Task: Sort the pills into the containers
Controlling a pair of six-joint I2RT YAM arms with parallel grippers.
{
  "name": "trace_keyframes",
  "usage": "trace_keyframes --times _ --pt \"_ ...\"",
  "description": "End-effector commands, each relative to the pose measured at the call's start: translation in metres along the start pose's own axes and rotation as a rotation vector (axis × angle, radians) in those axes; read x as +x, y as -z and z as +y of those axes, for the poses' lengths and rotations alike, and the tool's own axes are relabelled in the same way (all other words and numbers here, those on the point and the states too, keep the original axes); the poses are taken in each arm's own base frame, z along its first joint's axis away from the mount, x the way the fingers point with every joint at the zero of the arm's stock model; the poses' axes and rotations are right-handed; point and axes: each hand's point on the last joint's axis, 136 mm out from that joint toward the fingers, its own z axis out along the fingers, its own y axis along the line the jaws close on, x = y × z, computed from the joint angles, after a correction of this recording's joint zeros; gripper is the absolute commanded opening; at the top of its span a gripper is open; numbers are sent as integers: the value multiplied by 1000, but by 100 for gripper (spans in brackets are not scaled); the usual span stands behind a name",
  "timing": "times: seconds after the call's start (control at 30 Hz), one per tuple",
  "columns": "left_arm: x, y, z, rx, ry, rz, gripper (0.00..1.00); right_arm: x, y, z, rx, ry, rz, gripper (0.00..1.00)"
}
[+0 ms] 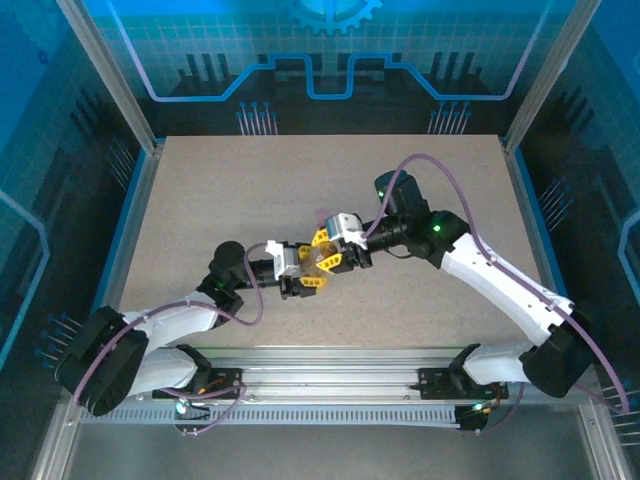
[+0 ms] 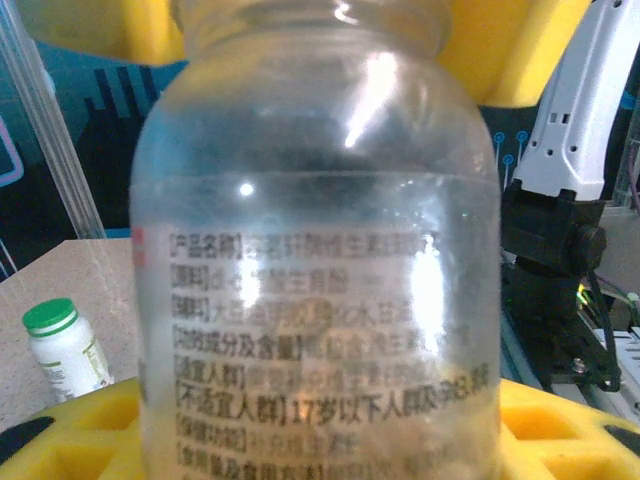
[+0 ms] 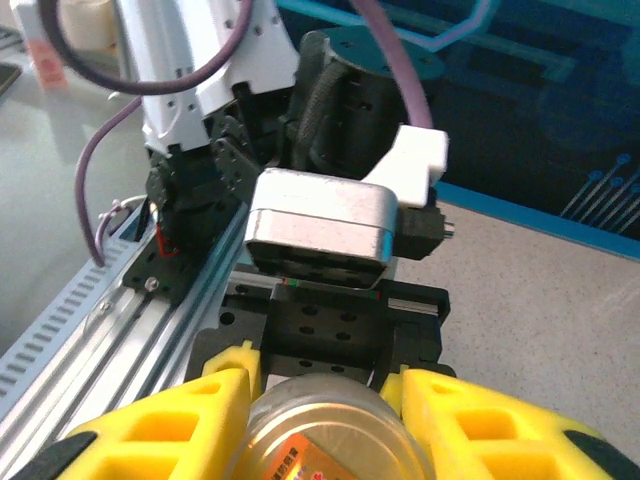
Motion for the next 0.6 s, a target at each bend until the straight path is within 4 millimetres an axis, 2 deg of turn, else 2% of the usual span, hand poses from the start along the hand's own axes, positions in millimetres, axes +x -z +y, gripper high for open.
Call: trace_keyframes --times 0.0,0.13,0.3,0.4,0.57 --pt "-126 5 28 -138 -271 -326 0 54 -31 -2 31 -328 83 4" --pt "-128 5 42 -221 -292 -306 0 73 -40 -17 126 -551 145 4" --pt "-120 3 60 -353 -341 -232 0 108 -40 -30 314 -729 364 4" --pt "-117 4 66 -416 -371 -208 0 123 -33 -40 429 -791 441 7" --pt "-111 4 67 -456 -413 -187 0 144 -17 -63 648 -907 463 9"
